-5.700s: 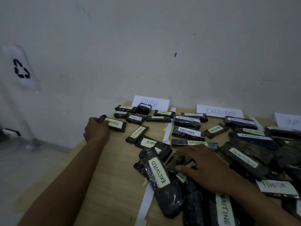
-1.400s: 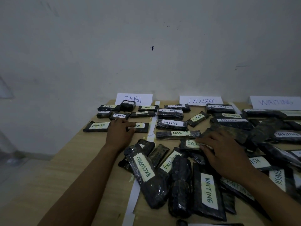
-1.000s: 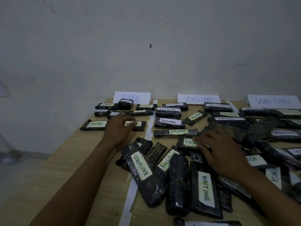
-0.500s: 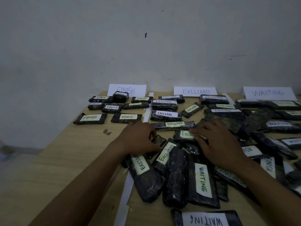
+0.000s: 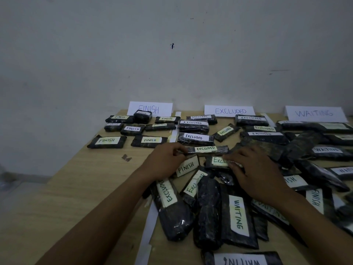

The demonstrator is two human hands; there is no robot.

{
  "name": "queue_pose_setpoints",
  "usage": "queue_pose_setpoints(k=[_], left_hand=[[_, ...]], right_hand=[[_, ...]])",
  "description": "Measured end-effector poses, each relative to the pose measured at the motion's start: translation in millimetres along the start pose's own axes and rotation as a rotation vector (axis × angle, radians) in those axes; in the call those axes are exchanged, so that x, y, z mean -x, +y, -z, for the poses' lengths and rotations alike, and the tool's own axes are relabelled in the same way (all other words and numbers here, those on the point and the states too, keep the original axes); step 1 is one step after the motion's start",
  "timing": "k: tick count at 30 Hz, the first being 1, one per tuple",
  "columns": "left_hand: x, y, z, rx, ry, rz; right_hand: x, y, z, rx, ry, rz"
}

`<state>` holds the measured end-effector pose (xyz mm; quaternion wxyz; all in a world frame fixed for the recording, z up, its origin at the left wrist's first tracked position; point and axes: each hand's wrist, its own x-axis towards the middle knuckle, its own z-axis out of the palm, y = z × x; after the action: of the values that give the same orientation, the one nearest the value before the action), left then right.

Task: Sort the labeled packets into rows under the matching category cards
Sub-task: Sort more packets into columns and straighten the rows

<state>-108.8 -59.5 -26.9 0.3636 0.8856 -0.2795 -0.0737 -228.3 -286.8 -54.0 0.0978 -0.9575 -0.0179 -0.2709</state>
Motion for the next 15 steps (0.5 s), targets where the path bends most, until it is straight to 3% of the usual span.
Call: queue_pose_setpoints(k=[9, 15], left_hand=[[-1.2, -5.4, 3.1, 0.173, -0.103, 0.007], [-2.6, -0.6, 5.0, 0.475, 0.122, 0.037]], right_hand=[[-0.5, 0.7, -0.8, 0.013, -0.005, 0.009], [-0.2, 0.2, -0.9, 0.034, 0.0, 0.003]])
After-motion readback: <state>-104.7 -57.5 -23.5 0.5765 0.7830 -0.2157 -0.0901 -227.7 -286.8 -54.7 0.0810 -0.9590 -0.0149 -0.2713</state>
